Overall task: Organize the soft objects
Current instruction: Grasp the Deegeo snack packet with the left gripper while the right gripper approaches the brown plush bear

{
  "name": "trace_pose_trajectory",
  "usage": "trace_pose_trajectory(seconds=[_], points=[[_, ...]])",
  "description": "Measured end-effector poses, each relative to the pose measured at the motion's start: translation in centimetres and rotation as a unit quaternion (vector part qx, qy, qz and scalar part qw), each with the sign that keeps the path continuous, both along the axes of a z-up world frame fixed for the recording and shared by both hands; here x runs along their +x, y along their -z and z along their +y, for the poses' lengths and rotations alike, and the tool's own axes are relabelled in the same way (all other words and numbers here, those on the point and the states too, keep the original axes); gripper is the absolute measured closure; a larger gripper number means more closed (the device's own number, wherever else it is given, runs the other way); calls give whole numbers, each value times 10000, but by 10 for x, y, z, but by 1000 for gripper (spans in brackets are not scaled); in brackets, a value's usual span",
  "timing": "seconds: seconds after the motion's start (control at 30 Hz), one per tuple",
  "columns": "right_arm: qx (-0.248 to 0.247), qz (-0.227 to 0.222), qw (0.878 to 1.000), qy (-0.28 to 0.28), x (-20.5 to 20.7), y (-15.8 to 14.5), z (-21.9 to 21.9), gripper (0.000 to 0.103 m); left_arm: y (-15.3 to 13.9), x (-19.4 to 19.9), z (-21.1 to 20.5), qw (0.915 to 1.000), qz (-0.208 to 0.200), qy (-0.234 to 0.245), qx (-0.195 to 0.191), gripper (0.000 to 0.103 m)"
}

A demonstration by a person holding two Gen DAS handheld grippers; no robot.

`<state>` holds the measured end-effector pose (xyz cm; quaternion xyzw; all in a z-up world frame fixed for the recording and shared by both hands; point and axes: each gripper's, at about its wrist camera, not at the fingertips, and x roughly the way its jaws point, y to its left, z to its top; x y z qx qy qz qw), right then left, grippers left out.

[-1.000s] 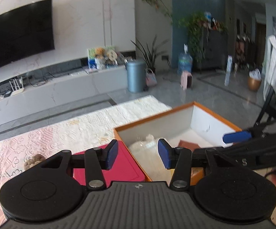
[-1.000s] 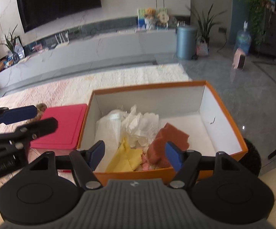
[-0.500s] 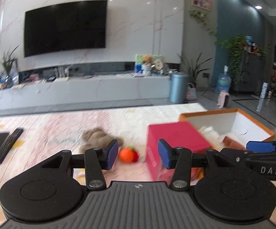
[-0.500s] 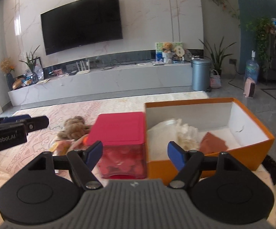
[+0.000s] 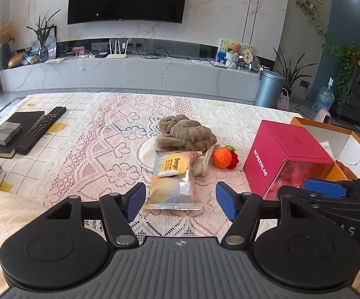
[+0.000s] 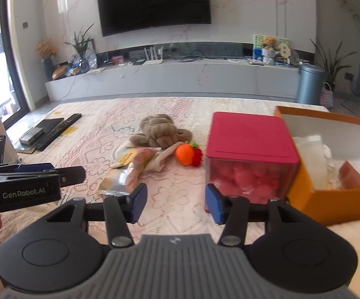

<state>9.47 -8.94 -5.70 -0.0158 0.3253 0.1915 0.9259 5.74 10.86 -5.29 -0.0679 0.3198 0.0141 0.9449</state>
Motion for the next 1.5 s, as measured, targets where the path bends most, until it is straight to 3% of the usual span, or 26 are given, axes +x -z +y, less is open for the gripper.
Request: trace_pose_trajectory(seconds=[0.1, 0.3, 0.5, 0.8, 1.0, 1.17, 1.23, 1.37, 1.5], points=[[-193, -18, 9995, -242, 14, 5, 16, 73, 5, 10, 9, 9999, 77, -19, -131, 18], [-498, 156, 9969, -590, 46, 26, 45, 87, 16, 44, 20, 9987, 380, 84, -325, 15], [-670, 349, 9946, -707, 76, 50, 65, 88, 37, 79, 27, 9960, 746, 78, -477, 15], [-828, 549, 9918, -807, 106, 74, 81, 87, 70, 117, 12, 9930, 1165, 126, -113, 15], [-855, 579, 9915, -788, 112, 80, 83, 87, 80, 124, 21, 9901, 1344, 47, -404, 15], [-890, 567, 9915, -763, 111, 82, 83, 84, 80, 123, 19, 9905, 1305, 111, -407, 34], [-916, 571, 9913, -759, 110, 82, 84, 81, 80, 122, 21, 9908, 1289, 34, -422, 48], [-882, 380, 9927, -735, 107, 72, 83, 81, 76, 118, 32, 9901, 1205, -136, -713, 56], [-811, 193, 9941, -696, 106, 58, 80, 75, 60, 106, 37, 9944, 708, -338, -708, 57]])
